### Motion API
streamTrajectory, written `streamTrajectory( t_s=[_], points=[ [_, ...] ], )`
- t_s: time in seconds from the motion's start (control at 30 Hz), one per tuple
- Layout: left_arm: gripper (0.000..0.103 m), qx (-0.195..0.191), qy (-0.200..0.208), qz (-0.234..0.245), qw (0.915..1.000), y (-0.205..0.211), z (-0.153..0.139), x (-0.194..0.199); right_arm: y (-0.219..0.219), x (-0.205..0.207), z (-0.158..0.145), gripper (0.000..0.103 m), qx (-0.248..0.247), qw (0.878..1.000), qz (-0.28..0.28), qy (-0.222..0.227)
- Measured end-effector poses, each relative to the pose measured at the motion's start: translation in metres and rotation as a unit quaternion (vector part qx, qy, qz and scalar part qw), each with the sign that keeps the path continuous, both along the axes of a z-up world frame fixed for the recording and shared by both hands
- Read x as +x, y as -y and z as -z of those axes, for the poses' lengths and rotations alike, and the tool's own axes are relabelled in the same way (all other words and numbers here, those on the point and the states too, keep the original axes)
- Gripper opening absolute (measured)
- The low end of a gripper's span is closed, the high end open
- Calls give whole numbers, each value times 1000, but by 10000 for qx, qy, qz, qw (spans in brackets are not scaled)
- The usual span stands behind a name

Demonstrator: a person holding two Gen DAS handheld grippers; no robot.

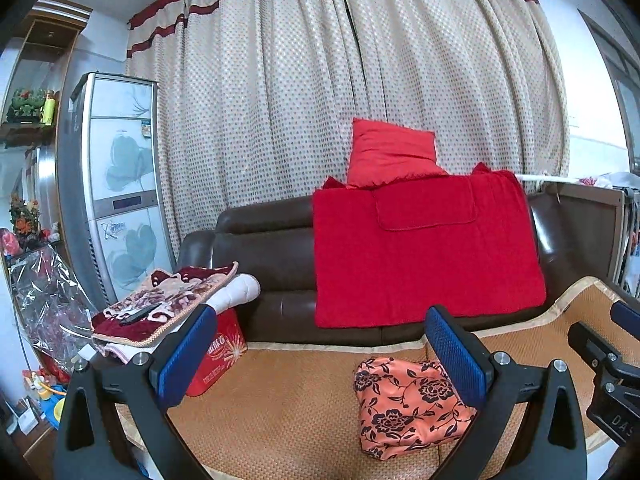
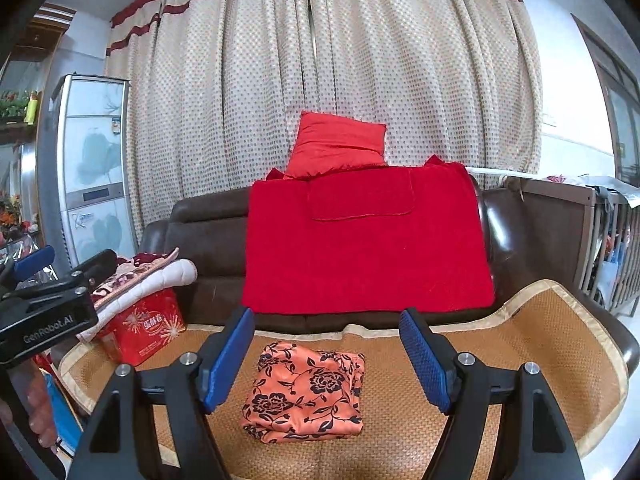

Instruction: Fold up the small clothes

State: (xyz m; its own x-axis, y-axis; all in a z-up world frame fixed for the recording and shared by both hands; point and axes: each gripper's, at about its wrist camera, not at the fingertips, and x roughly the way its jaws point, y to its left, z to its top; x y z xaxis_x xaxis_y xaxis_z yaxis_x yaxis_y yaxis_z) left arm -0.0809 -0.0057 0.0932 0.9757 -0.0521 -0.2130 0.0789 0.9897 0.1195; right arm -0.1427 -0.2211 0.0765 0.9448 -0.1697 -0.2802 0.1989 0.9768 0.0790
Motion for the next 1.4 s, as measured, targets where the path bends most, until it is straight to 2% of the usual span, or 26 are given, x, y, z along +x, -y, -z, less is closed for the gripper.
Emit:
streamTrajectory(
  t_s=[0.47, 1.4],
  points=[
    [103, -127, 133, 157, 9997, -12, -13, -14, -7, -13, -17, 78, 68, 9998, 98, 155],
    [103, -179, 166, 104, 9996, -17, -17, -22, -16, -11, -16, 78, 104, 9999, 26, 50]
  ],
)
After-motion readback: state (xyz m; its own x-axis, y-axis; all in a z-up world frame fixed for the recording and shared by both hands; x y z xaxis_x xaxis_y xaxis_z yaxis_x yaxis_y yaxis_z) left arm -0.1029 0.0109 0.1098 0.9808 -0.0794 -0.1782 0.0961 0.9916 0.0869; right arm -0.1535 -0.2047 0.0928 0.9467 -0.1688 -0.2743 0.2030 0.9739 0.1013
